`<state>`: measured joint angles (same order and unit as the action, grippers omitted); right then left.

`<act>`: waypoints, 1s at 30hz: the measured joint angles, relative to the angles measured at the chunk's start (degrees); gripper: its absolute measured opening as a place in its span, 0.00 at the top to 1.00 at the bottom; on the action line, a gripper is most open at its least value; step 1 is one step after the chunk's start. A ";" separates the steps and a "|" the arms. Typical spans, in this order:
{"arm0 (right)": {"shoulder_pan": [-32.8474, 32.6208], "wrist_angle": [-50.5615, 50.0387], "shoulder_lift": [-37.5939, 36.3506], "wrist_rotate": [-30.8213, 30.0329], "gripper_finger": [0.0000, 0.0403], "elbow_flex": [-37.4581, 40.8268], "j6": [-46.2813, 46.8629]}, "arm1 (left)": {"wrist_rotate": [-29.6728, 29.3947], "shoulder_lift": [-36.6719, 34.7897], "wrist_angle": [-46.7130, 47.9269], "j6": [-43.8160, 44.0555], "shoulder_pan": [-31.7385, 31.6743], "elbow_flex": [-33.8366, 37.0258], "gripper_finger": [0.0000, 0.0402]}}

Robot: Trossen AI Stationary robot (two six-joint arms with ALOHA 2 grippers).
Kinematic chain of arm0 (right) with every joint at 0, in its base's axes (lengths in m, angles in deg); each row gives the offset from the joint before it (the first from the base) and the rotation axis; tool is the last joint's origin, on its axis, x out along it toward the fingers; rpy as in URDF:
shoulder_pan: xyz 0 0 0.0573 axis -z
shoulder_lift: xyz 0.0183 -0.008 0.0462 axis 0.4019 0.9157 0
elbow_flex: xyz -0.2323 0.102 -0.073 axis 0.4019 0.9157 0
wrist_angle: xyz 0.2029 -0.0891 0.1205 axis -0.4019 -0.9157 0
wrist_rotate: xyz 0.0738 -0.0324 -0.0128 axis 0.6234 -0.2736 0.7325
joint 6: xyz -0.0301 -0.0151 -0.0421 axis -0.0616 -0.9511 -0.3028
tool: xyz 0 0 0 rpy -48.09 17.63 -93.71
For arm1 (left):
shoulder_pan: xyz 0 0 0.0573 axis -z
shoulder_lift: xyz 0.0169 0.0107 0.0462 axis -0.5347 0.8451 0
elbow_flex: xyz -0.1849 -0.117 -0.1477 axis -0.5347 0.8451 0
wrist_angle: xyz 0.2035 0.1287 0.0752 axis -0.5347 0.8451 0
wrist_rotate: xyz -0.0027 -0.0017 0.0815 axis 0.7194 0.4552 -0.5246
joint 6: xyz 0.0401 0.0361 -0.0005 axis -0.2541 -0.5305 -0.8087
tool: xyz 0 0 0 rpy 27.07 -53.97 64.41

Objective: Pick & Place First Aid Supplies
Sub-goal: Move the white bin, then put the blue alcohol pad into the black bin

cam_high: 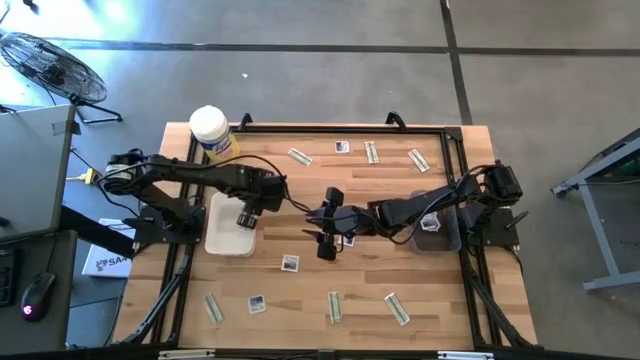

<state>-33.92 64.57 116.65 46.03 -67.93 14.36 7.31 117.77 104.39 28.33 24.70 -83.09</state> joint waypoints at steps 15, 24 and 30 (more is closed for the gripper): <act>-0.13 -12.52 0.00 -0.02 0.49 0.00 6.16 | 8.64 -6.26 -7.59 8.59 0.14 0.00 0.71; -2.78 -19.57 5.42 1.10 0.50 -0.04 5.73 | 6.21 -11.82 -20.80 21.31 0.14 -0.02 0.71; -3.76 -25.60 8.41 3.51 0.55 0.04 14.78 | -0.49 -11.56 -26.18 21.63 0.12 -0.02 0.71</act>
<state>-37.67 38.97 125.06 49.53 -67.89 29.13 6.82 106.21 78.21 49.96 24.81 -83.11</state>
